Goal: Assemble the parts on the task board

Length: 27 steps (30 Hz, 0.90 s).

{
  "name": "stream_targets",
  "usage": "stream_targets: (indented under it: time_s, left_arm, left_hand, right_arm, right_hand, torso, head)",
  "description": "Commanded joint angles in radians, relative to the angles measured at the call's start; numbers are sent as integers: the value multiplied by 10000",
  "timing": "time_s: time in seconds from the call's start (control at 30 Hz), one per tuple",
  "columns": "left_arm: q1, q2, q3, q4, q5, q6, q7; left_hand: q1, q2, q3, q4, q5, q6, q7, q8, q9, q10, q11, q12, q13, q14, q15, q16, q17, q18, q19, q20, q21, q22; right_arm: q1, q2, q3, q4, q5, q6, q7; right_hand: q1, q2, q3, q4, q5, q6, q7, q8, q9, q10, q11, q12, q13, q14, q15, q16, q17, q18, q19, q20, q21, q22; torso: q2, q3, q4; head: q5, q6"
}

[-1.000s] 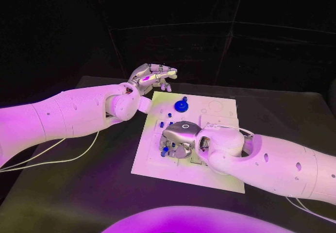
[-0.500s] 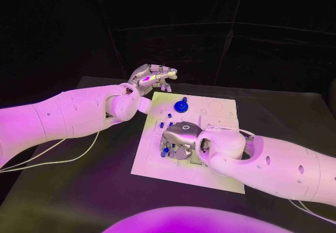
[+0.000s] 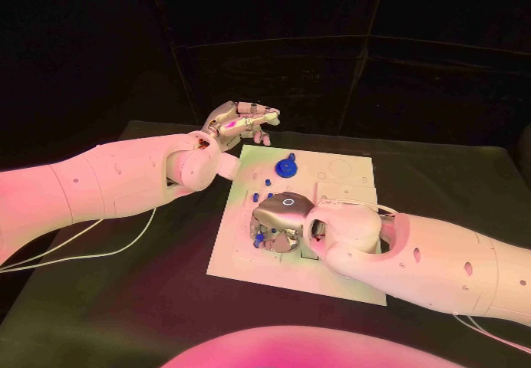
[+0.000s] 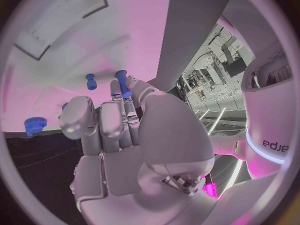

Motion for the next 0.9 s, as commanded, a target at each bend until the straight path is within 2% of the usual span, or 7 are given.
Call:
stream_targets:
  time_s: [0.03,0.3,0.47,0.6,0.67,0.73,0.9]
  left_arm:
    - [13,0,9,12,26,123,16]
    - [13,-1,9,3,26,130,-3]
    - [13,9,9,-13,26,134,-15]
    - [13,13,9,-20,26,138,-23]
    - [13,11,9,-23,26,137,-27]
    - [13,6,9,-28,26,135,-31]
    - [13,-10,8,-28,26,136,-37]
  left_hand:
    - [84,41,-55,-28,5,-70,4,67,-12,-63,-25,49,-15,-89,-1,-54,-12,58,-21,19,-56,-12]
    - [84,41,-55,-28,5,-70,4,67,-12,-63,-25,49,-15,-89,-1,-54,-12,58,-21,19,-56,-12]
    - [78,54,-68,-20,5,-83,6,79,-14,-79,-22,64,-18,-98,2,-62,-27,58,-15,23,-80,-30]
    - [78,54,-68,-20,5,-83,6,79,-14,-79,-22,64,-18,-98,2,-62,-27,58,-15,23,-80,-30]
    - [78,54,-68,-20,5,-83,6,79,-14,-79,-22,64,-18,-98,2,-62,-27,58,-15,23,-80,-30]
    - [78,54,-68,-20,5,-83,6,79,-14,-79,-22,64,-18,-98,2,-62,-27,58,-15,23,-80,-30]
    - [78,54,-68,-20,5,-83,6,79,-14,-79,-22,64,-18,-98,2,-62,-27,58,-15,23,-80,-30]
  right_arm:
    - [12,31,0,8,-237,162,-69]
    - [12,45,0,-1,-220,51,-4]
    - [12,44,-1,8,-33,-135,132]
    - [12,33,-1,3,24,-272,159]
    - [12,23,-1,1,35,-344,168]
    - [12,3,-1,5,44,-447,183]
    - [12,-70,-2,51,53,-755,220]
  right_hand:
    - [-133,-39,36,49,21,-24,22,-11,3,13,17,-65,-8,151,-14,-10,-10,21,-31,-2,16,-18]
    - [-410,-268,-42,141,147,-351,118,-204,-34,-269,127,-288,-35,151,66,18,12,17,-53,52,2,-33]
    - [-700,-546,-305,260,250,-936,197,-256,-55,-529,228,-386,-21,163,155,95,89,33,-108,137,-54,-112]
    - [-808,-667,-577,302,224,-1359,241,-255,-55,-826,297,-451,-32,83,199,-55,-169,97,-257,176,-258,-434]
    - [-785,-658,-778,281,191,-1712,289,-236,-46,-1402,371,-468,-56,-174,265,-568,-915,249,-632,215,-804,-1257]
    - [-765,-622,-1016,268,197,-1836,330,-219,-26,-1754,429,-430,-45,-319,308,-847,-1311,329,-842,252,-1132,-1705]
    - [-758,-547,-1340,278,221,-1860,340,-193,-7,-1935,441,-328,-27,-359,324,-936,-1449,354,-887,273,-1267,-1860]
  torso:
    - [-2,0,5]
    - [-1,12,-4]
    - [3,9,-6]
    - [5,11,-4]
    - [2,8,0]
    - [1,10,-2]
    - [6,9,4]
  head:
    - [-2,-4]
    - [-26,5]
    - [-33,14]
    - [-36,22]
    - [-47,29]
    - [-47,33]
    - [-50,37]
